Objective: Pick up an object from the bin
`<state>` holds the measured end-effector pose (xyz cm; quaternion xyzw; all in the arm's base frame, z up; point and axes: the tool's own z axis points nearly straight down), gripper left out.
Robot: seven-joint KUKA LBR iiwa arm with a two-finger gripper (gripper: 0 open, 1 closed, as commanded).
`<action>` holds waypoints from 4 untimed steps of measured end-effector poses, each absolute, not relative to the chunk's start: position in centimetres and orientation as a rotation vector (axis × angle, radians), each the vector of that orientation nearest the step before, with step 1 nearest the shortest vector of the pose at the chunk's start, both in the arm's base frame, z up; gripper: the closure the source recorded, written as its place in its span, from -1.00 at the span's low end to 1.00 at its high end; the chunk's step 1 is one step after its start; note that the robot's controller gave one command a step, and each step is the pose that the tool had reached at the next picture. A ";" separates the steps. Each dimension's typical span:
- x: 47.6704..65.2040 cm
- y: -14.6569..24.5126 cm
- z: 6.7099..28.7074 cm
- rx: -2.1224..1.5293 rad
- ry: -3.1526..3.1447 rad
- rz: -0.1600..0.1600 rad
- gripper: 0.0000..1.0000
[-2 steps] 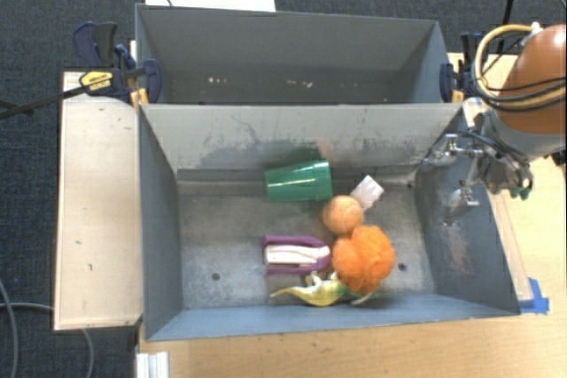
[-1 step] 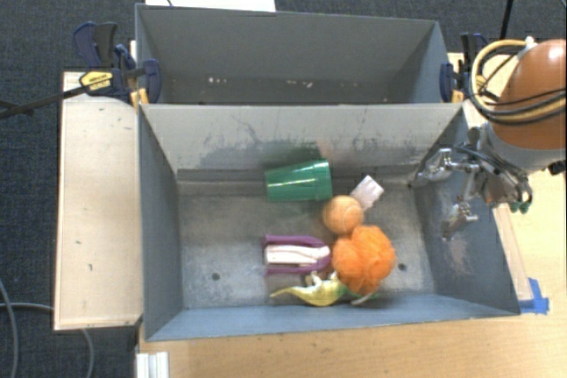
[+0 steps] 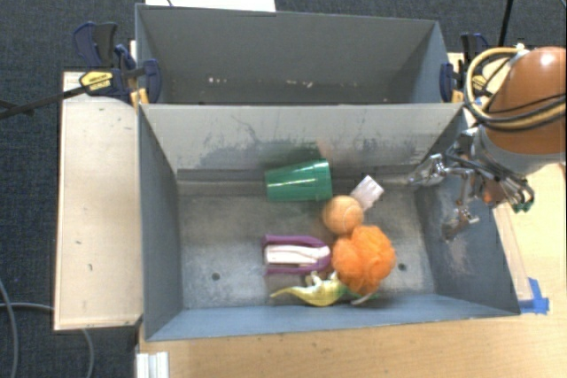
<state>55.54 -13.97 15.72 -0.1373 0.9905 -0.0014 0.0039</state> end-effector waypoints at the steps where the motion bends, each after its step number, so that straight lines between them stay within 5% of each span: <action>1: 54.9 -13.9 15.9 -0.584 3.085 0.002 -1.00; 2: 53.8 -13.0 14.5 -0.157 3.133 -0.001 -1.00; 4: 53.0 -13.8 16.1 -0.499 3.097 -0.001 -1.00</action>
Offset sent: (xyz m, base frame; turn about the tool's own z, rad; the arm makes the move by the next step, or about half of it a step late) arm -0.0508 0.0323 -0.0687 -0.4325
